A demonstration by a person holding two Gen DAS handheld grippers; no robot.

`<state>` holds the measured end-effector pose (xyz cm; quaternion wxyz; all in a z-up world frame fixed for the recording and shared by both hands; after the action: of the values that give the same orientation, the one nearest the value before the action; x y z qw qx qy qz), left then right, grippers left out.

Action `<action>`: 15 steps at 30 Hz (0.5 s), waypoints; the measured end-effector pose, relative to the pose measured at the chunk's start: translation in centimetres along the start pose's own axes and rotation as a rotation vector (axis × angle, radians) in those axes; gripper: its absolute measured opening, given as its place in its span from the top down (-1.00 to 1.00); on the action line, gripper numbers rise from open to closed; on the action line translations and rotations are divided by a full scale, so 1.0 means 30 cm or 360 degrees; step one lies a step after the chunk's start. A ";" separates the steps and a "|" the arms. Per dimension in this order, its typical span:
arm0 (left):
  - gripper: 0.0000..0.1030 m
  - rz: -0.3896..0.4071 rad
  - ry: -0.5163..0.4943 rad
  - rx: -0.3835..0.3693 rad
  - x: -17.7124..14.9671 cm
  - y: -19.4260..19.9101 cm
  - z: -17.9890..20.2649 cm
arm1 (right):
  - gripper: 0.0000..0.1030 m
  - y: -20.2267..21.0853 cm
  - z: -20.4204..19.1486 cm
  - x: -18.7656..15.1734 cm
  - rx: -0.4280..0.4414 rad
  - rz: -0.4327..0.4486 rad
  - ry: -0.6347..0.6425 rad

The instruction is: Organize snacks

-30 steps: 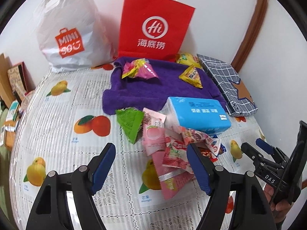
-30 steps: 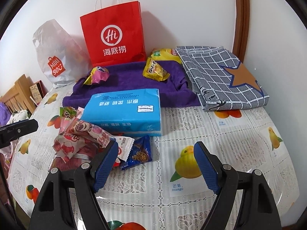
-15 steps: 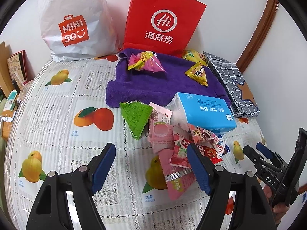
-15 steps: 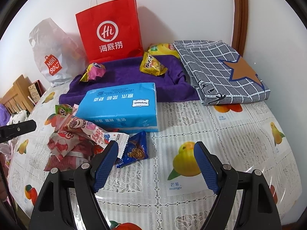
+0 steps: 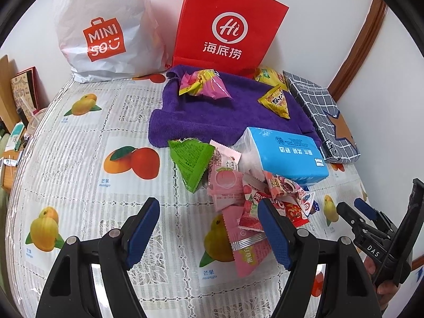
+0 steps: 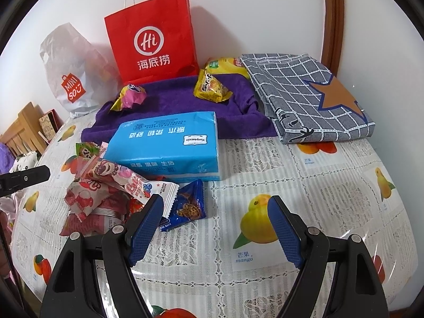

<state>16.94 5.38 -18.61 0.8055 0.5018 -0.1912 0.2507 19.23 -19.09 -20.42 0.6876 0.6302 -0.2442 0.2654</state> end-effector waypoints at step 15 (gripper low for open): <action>-0.44 0.0006 0.0030 0.0032 -0.004 0.009 -0.055 | -0.57 -0.018 -0.024 0.002 0.0036 -0.0014 0.0007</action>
<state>16.77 6.93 -19.19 0.8016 0.5072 -0.1820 0.2590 19.64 -18.39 -20.84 0.6821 0.6384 -0.2369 0.2666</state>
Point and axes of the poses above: each gripper's, at about its wrist camera, not at the fingertips, and y roughly against the way its jaws point, z to its right, x to its top, the point moved 10 cm from there along -y, roughly the way its jaws point, and after that the axes turned 13 degrees about -x, right-handed, at the moved point
